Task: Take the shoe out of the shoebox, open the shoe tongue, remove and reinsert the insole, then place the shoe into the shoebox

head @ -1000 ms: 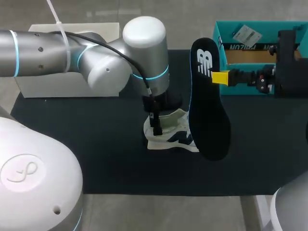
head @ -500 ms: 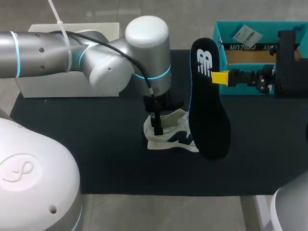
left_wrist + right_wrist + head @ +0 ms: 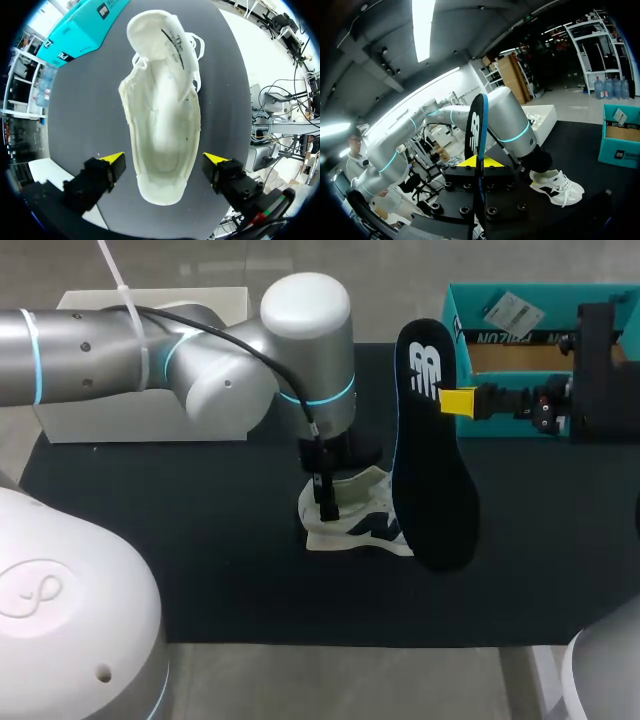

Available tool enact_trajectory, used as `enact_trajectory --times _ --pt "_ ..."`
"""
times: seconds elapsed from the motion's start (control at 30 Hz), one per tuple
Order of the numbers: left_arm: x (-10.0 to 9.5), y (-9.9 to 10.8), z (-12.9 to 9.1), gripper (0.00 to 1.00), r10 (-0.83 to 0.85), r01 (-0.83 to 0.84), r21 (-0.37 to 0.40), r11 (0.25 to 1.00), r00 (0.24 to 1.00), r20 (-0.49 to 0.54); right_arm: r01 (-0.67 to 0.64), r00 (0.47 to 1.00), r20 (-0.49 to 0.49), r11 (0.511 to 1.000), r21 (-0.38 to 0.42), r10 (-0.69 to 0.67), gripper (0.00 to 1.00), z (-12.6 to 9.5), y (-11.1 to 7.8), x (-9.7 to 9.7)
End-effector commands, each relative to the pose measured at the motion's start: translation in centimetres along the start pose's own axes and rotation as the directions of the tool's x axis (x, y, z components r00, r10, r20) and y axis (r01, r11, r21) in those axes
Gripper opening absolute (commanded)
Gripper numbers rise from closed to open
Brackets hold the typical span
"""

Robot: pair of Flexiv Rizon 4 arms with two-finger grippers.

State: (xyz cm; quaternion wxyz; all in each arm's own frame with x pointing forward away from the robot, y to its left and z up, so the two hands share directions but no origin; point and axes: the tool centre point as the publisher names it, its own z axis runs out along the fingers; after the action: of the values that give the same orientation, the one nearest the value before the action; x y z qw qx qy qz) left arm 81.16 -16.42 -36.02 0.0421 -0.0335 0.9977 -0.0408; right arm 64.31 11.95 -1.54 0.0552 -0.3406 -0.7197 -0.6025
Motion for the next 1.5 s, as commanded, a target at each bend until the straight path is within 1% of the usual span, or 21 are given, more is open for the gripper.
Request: enact_trajectory --times 0.03,0.2,0.3,0.4,0.5,0.63,0.73,0.9,1.03,1.17,1.23,1.5 --pt "0.0 0.1 0.0 1.0 0.001 -0.001 0.0 1.0 1.0 0.001 -0.001 1.0 0.002 1.0 0.0 0.001 0.0 0.3 0.0 0.0" --pt "0.0 0.1 0.0 1.0 0.001 -0.001 0.0 1.0 1.0 0.001 -0.001 1.0 0.002 1.0 0.0 0.001 0.0 0.3 0.0 0.0" --pt "0.1 -0.2 -0.4 1.0 0.004 -0.004 0.013 1.0 1.0 -0.008 -0.001 1.0 0.002 1.0 0.0 0.001 0.0 0.3 0.0 0.0" --pt "0.0 -0.5 -1.0 1.0 0.006 -0.005 0.029 1.0 0.999 -0.05 -0.001 1.0 0.002 1.0 0.0 0.001 0.0 0.3 0.0 0.0" --pt "-0.1 -0.8 -1.5 1.0 0.011 -0.008 0.047 0.999 0.998 -0.058 -0.001 1.0 0.002 1.0 0.0 0.001 0.0 0.3 0.0 0.0" --pt "-1.0 -1.5 -1.3 1.0 0.006 -0.003 0.046 0.999 0.998 -0.055 -0.001 1.0 0.002 1.0 0.0 0.001 0.0 0.3 0.0 0.0" --pt "-1.9 -2.2 -1.4 1.0 0.019 -0.018 0.038 0.999 1.0 -0.017 -0.001 1.0 0.002 1.0 0.0 0.001 0.0 0.3 0.0 0.0" --pt "-3.7 -3.5 -1.3 1.0 0.035 -0.035 0.035 0.999 0.999 0.013 -0.001 1.0 0.002 1.0 0.0 0.001 0.0 0.3 0.0 0.0" --pt "-4.7 -4.5 -0.6 1.0 0.04 -0.04 0.026 0.999 0.999 0.014 -0.001 1.0 0.002 1.0 0.0 0.001 0.0 0.3 0.0 0.0" --pt "-5.0 -5.4 0.4 1.0 0.047 -0.047 0.028 0.998 0.999 0.014 -0.001 1.0 0.002 1.0 0.0 0.001 0.0 0.3 0.0 0.0" --pt "-5.4 -5.7 1.0 1.0 0.049 -0.048 0.037 0.998 0.999 -0.013 -0.001 1.0 0.002 1.0 0.0 0.001 0.0 0.3 0.0 0.0" --pt "-5.9 -6.5 2.5 1.0 0.04 -0.039 0.033 0.999 0.999 -0.032 -0.001 1.0 0.002 1.0 0.0 0.001 0.0 0.3 0.0 0.0"
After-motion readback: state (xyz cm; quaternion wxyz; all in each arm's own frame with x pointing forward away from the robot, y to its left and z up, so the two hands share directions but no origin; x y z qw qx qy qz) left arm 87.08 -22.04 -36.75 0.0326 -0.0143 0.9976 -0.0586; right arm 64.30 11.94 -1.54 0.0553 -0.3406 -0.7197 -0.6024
